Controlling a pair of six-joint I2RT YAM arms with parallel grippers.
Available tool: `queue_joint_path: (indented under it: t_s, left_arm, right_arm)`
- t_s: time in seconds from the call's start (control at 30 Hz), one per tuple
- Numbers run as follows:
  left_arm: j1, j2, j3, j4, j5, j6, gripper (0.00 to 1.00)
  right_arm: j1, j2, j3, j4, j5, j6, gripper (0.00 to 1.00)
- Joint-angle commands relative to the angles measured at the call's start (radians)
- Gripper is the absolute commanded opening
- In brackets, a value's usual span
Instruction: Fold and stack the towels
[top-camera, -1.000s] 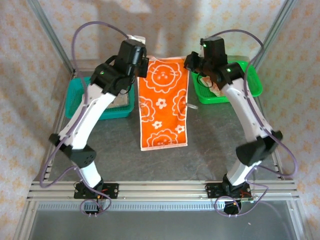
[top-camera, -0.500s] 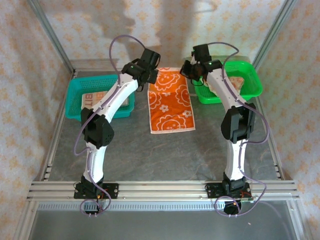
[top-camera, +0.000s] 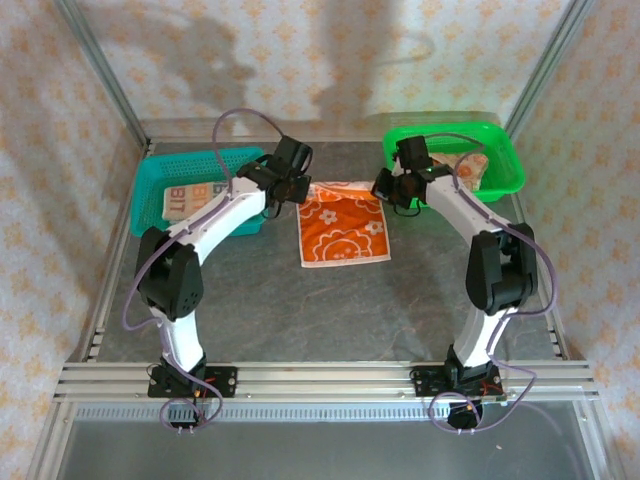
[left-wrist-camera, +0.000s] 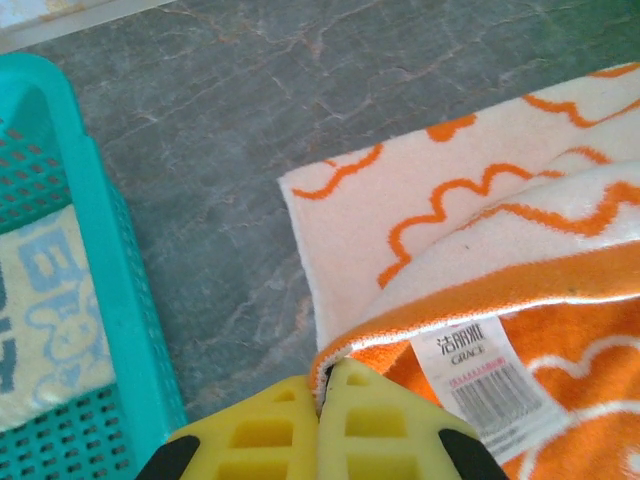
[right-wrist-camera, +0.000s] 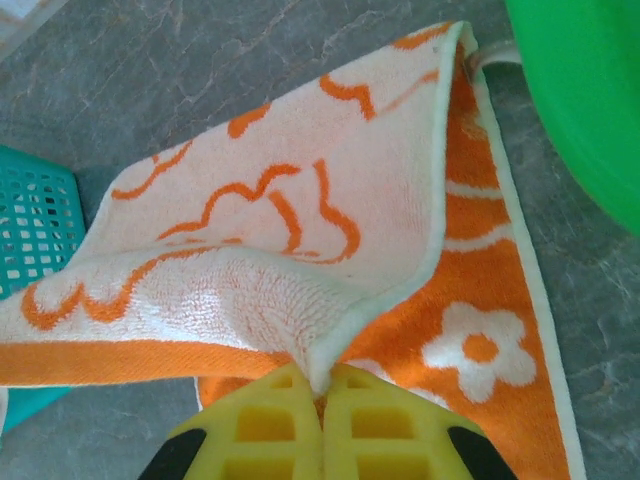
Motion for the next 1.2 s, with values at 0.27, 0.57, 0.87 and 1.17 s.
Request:
queue_joint_path:
  t_s: [0.27, 0.57, 0.87, 1.17]
  left_arm:
    - [-0.082, -0.129, -0.223, 0.092, 0.002, -0.103, 0.0]
    - [-0.128, -0.207, -0.385, 0.12, -0.002, -0.171, 0.0]
    - [-0.181, -0.228, -0.479, 0.17, 0.028, -0.24, 0.0]
    - [-0.224, -0.204, -0.539, 0.206, 0.031, -0.277, 0.0]
  right_arm:
    - [-0.01, -0.158, -0.218, 0.058, 0.041, -0.017, 0.0]
    - [-0.01, -0.231, -0.361, 0.051, 0.043, -0.021, 0.0]
    - [-0.01, -0.281, -0.474, 0.062, 0.045, -0.001, 0.0]
    - [-0.01, -0.249, -0.553, 0.095, 0.069, 0.009, 0.0]
